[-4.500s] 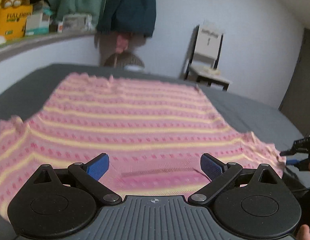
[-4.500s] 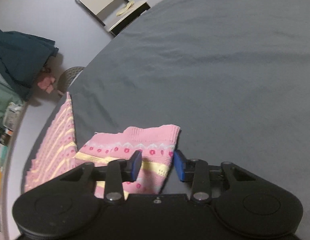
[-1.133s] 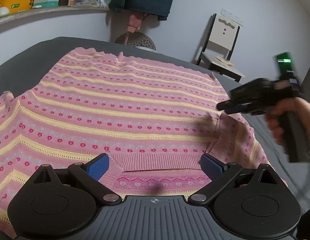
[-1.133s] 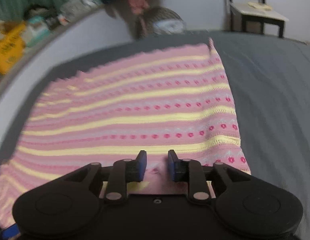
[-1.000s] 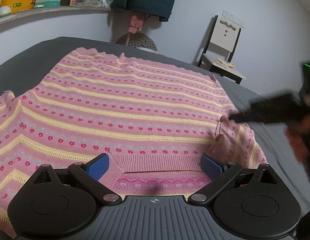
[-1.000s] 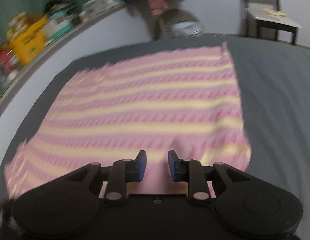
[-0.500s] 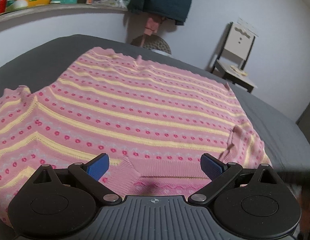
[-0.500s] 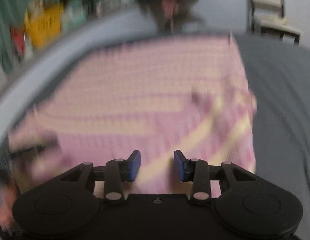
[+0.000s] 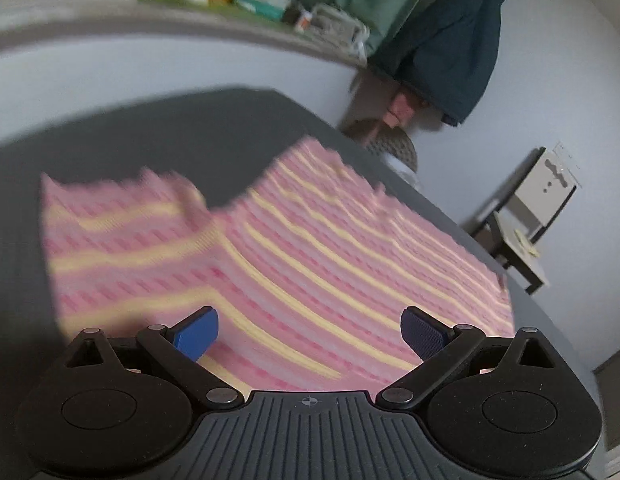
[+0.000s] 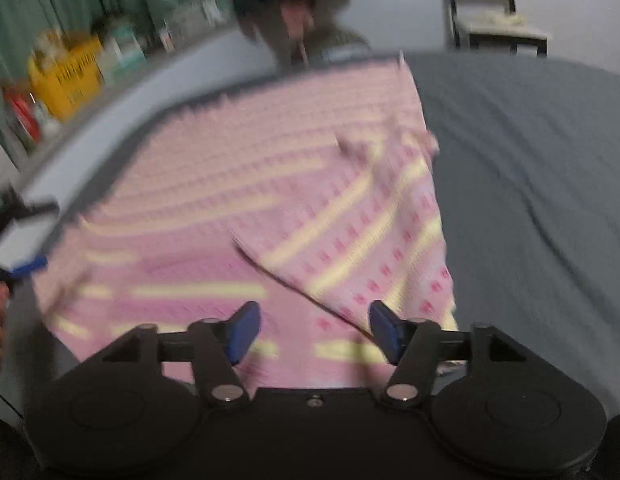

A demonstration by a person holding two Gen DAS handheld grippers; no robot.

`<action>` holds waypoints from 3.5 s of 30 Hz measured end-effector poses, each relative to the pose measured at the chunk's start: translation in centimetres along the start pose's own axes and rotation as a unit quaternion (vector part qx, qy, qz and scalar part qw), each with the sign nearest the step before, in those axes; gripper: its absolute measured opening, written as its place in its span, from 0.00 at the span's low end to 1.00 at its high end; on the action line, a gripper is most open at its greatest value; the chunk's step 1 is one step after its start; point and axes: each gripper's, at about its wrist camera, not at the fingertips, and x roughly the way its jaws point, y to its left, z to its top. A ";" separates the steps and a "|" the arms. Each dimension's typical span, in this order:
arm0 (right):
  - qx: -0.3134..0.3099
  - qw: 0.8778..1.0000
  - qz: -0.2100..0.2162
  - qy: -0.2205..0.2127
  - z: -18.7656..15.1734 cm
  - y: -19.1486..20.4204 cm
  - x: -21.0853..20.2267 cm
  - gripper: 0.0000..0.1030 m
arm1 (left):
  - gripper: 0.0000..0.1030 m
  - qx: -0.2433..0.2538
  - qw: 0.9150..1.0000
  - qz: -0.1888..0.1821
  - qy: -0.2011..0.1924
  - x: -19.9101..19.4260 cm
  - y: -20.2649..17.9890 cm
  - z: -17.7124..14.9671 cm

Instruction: Fold clothes

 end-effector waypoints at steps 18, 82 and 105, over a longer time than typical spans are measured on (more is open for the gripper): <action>-0.079 0.988 0.129 0.011 -2.8 5.3 2.5 0.67 | 0.95 -0.075 0.987 0.137 0.033 3.2 17.2 4.7; 0.020 0.975 0.221 0.022 5.3 8.9 12.8 0.49 | 0.93 0.271 0.957 0.100 0.036 0.3 -2.5 -3.8; 0.084 0.985 0.151 0.029 4.9 10.7 18.3 0.05 | 0.93 0.335 0.922 0.184 0.062 1.2 0.7 -4.2</action>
